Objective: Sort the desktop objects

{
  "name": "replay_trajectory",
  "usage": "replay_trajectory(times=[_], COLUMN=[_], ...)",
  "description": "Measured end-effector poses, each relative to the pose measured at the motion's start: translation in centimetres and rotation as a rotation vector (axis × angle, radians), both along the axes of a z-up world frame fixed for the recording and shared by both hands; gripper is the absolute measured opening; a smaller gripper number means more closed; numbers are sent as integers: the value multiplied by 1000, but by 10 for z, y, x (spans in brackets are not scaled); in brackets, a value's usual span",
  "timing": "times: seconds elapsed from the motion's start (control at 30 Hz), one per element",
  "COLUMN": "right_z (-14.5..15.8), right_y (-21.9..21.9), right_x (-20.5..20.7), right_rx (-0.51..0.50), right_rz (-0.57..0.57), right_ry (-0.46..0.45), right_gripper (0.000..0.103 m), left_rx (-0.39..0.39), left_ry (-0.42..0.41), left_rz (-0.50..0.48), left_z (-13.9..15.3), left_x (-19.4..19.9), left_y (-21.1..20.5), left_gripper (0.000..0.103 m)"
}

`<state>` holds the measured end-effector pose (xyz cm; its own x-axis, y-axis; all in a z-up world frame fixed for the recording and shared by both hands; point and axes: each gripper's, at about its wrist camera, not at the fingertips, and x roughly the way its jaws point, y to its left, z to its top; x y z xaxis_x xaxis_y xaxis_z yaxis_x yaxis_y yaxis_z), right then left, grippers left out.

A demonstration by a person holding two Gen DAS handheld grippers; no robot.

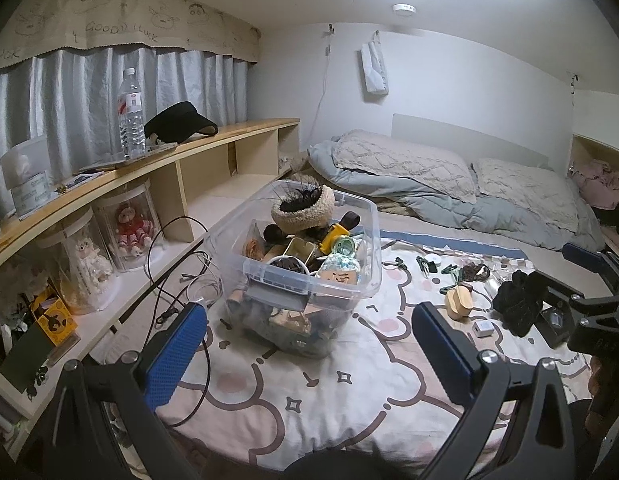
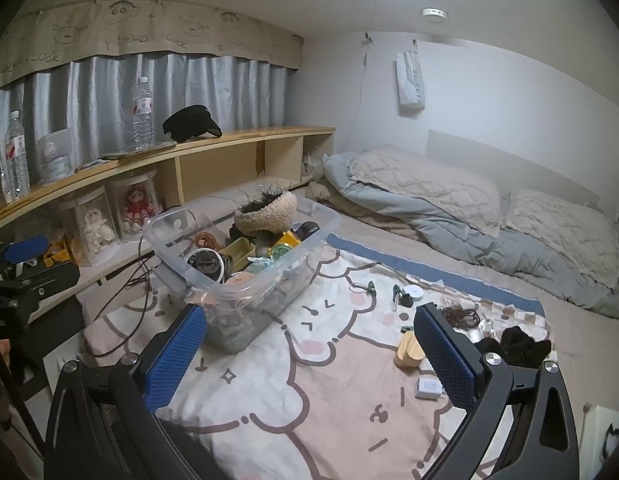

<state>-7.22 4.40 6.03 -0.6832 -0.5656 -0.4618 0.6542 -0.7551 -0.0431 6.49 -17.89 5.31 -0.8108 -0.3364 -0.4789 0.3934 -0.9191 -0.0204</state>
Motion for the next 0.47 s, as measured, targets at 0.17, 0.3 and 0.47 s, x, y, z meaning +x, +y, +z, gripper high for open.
replay_trajectory(times=[0.17,0.3,0.47], right_z=[0,0,-1], right_y=[0,1,2], right_x=[0,0,0], right_rx=[1,-3,2], right_rz=[1,2,4], right_ry=[4,-2,-2], right_gripper=[103,103,103], left_rx=[1,-1,-12], left_ry=[-3,1,-5], left_rz=[-1,0,3], left_z=[-1,-2,-4], left_x=[0,-1,-2], left_y=[1,1,3], left_gripper=[103,103,103])
